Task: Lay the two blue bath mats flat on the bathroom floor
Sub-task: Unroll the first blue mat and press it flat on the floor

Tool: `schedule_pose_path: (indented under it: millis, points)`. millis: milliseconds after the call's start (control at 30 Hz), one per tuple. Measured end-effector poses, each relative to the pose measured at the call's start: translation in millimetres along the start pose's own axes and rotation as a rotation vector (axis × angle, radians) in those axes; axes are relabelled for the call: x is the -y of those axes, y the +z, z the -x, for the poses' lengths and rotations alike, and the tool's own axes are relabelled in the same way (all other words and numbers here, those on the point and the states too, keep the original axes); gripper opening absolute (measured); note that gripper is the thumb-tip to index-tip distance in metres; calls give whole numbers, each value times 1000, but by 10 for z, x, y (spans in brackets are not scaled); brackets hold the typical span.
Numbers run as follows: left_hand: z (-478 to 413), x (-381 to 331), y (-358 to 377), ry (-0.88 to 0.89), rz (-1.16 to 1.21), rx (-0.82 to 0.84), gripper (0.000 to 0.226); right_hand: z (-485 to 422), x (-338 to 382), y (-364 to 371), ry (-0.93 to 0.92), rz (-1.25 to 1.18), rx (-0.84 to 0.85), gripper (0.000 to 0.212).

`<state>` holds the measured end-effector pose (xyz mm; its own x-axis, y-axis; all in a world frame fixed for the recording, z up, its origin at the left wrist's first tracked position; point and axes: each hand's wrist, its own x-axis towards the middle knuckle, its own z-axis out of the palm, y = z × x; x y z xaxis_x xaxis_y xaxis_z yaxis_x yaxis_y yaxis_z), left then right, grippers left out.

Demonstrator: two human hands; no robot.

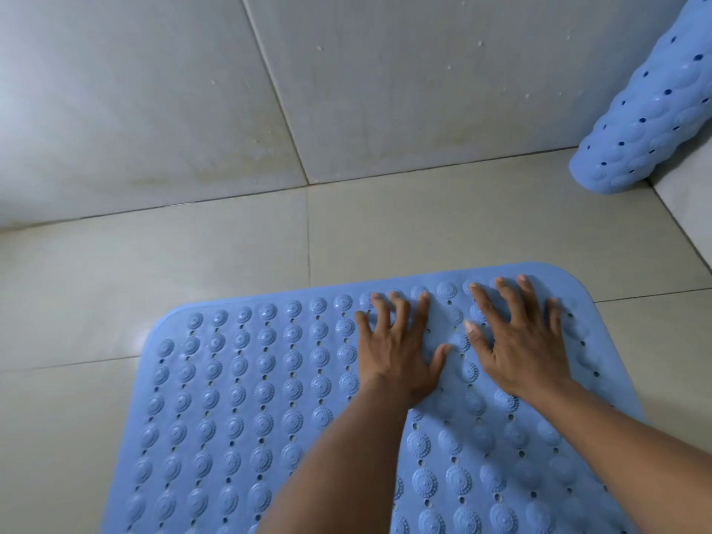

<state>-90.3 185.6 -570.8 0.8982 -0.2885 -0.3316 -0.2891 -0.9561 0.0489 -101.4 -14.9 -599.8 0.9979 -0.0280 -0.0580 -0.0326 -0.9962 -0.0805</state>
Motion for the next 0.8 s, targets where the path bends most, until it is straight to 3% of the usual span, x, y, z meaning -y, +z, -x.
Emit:
schedule_pose_path:
  millis: [200, 300, 433, 633, 800]
  points:
    - [598, 561, 332, 57, 128, -138, 71, 158, 256, 10, 111, -85, 18, 69]
    - [1086, 1205, 473, -95, 78, -118, 75, 498, 890, -2, -43, -164, -45, 68]
    - [1501, 2029, 431, -344, 83, -133, 80, 591, 1989, -47, -263, -229, 1, 63]
    - [1316, 2623, 228, -334, 167, -210, 78, 212, 2876, 29, -270, -203, 33, 65]
    - [1156, 2745, 402, -323, 146, -321, 71, 160, 3038, 160, -251, -127, -100, 56]
